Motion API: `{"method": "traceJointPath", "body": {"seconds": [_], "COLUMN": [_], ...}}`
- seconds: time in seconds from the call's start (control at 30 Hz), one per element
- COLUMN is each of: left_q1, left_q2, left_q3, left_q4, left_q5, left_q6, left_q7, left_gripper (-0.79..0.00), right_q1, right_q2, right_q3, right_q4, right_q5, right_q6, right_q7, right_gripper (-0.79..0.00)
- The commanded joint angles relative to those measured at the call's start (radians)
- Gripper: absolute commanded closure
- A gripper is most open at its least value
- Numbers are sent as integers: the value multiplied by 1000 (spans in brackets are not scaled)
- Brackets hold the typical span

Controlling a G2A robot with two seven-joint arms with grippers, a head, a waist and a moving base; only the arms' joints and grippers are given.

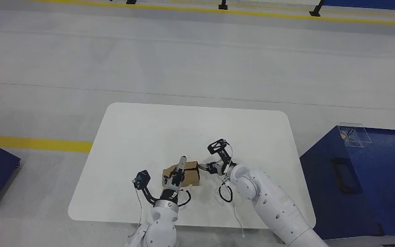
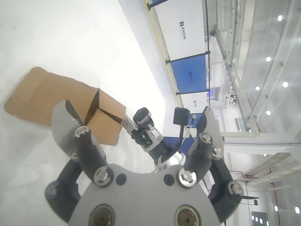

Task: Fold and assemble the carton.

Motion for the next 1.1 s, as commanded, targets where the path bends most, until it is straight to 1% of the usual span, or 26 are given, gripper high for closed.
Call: {"method": "traceJointPath", "body": {"seconds": [0.0, 0.1, 0.17, 0.27, 0.37, 0.43, 0.5, 0.6, 0.67, 0.77, 0.9, 1.0, 1.07], "left_q1": [31, 66, 76, 66, 35, 11, -11, -28, -40, -61, -81, -94, -117], "left_q2": [3, 8, 13, 11, 5, -4, -9, -13, -17, -21, -27, -30, -31], "left_q3": [-13, -34, -51, -49, -50, -39, -37, -36, -35, -37, -40, -43, -44], "left_q4": [29, 69, 115, 186, 269, 323, 361, 404, 424, 462, 497, 523, 563], "left_q5": [-10, -87, -100, -154, -218, -271, -334, -322, -333, -306, -331, -336, -330], "left_q6": [-88, -239, -320, -411, -490, -510, -533, -563, -572, -574, -585, -619, -653], "left_q7": [12, -38, -60, -81, -67, -49, -66, -20, -8, 43, 52, 56, 39], "left_gripper": [-785, -785, -785, -785, -785, -785, -785, -785, -785, -785, -785, -785, -785], "right_q1": [0, 0, 0, 0, 0, 0, 0, 0, 0, 0, 0, 0, 0], "right_q2": [0, 0, 0, 0, 0, 0, 0, 0, 0, 0, 0, 0, 0], "right_q3": [0, 0, 0, 0, 0, 0, 0, 0, 0, 0, 0, 0, 0], "right_q4": [0, 0, 0, 0, 0, 0, 0, 0, 0, 0, 0, 0, 0], "right_q5": [0, 0, 0, 0, 0, 0, 0, 0, 0, 0, 0, 0, 0], "right_q6": [0, 0, 0, 0, 0, 0, 0, 0, 0, 0, 0, 0, 0], "right_q7": [0, 0, 0, 0, 0, 0, 0, 0, 0, 0, 0, 0, 0], "right_gripper": [-785, -785, -785, -785, -785, -785, -785, -785, -785, -785, -785, -785, -785]}}
